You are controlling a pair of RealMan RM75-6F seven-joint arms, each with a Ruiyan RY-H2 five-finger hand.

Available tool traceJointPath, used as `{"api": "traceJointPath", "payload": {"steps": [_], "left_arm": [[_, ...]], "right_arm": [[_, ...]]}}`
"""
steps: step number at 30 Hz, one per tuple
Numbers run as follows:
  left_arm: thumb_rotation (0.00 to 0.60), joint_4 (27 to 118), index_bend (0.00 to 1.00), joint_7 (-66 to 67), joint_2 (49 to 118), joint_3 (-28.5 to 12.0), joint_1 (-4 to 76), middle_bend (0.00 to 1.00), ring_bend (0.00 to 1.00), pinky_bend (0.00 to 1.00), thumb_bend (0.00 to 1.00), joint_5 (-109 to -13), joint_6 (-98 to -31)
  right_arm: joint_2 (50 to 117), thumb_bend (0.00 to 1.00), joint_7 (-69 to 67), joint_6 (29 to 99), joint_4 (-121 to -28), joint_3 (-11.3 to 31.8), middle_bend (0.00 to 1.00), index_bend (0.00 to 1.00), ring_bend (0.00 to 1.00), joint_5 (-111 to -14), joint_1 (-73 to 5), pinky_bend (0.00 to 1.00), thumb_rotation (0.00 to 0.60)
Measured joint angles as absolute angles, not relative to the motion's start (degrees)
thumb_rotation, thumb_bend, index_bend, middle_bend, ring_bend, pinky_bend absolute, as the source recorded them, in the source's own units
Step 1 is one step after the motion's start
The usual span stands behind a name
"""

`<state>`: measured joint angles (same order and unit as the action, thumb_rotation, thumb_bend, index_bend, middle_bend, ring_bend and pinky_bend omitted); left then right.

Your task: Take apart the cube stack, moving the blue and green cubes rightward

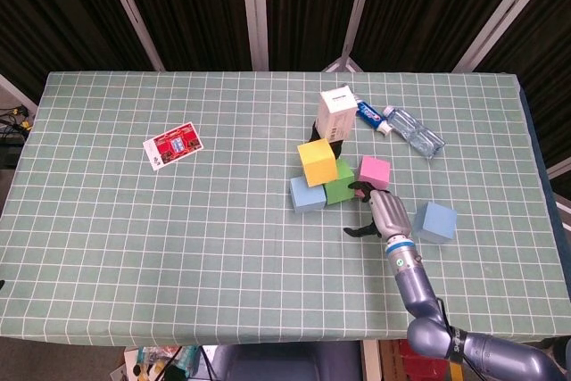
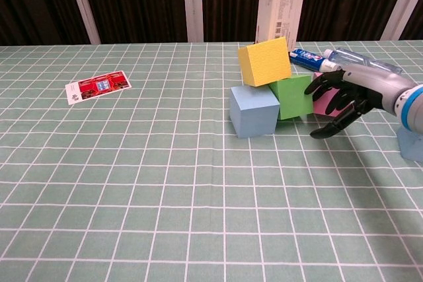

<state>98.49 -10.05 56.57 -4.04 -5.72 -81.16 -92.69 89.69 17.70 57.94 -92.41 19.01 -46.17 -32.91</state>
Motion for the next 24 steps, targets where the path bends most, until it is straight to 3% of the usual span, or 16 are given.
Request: {"api": "traceJointPath", "payload": {"steps": [11, 24], "left_arm": [[0.6, 98.6, 0.16, -9.5, 56.7, -4.1, -5.7, 0.0, 0.0, 0.0, 0.18, -81.0, -92.7], [0.6, 98.7, 0.16, -9.5, 56.6, -4.5, -5.4, 0.0, 0.0, 0.0, 0.18, -80.1, -92.1]], "right_arm": [[93.9, 0.1, 20.3, 55.8, -84.4, 19.7, 0.25, 0.27, 0.35, -40.0, -38.0, 0.24, 0.6], [96.3, 0.1, 23.5, 59.4, -81.1, 24.1, 0.23, 0.27, 0.18, -33.2, -42.3, 0.13, 0.6]]}}
